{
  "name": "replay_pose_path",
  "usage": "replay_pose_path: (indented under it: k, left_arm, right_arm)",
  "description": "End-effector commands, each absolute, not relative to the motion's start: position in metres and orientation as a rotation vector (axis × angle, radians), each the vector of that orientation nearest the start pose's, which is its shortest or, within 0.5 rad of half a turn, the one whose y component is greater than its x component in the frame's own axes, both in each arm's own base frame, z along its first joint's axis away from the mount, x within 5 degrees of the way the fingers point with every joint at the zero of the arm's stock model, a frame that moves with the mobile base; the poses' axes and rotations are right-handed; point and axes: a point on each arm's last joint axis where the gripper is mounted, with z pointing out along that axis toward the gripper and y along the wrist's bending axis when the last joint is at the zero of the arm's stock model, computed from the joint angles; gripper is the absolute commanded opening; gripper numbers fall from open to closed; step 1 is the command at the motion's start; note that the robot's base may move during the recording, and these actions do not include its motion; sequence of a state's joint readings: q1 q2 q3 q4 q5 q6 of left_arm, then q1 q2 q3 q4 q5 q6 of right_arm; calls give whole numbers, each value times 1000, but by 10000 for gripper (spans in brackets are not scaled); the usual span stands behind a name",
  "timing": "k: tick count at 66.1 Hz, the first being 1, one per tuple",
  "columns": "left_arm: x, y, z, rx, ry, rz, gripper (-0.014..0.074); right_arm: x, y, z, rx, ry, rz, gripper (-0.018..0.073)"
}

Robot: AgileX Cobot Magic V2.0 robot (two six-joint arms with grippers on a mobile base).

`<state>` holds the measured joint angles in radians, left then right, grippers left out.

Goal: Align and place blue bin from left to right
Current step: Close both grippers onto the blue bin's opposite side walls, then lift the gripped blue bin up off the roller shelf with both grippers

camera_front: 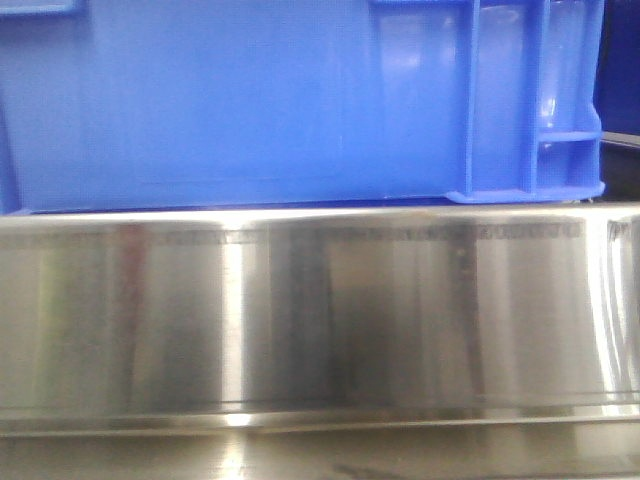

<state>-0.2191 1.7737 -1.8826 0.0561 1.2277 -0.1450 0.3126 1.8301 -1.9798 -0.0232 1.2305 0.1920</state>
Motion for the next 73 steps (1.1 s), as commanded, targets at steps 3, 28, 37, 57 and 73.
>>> replay_pose_path:
  k: [3, 28, 37, 57, 73]
  left_arm:
    - [362, -77, 406, 115, 2535, -68, -111]
    - [311, -73, 461, 87, 2377, -153, -111]
    - [298, -78, 477, 114, 2293, -182, -111]
    - [293, -80, 504, 117, 2196, -206, -111]
    - [313, -84, 481, 119, 2305, -183, -111]
  right_arm:
    - [365, 114, 415, -170, 2491, 158, -153]
    - [325, 101, 474, -154, 2320, 196, -153]
    - [318, 99, 483, -152, 2291, 203, -153]
    - [319, 99, 482, -152, 2295, 200, -153]
    - [319, 99, 482, -152, 2295, 200, -153]
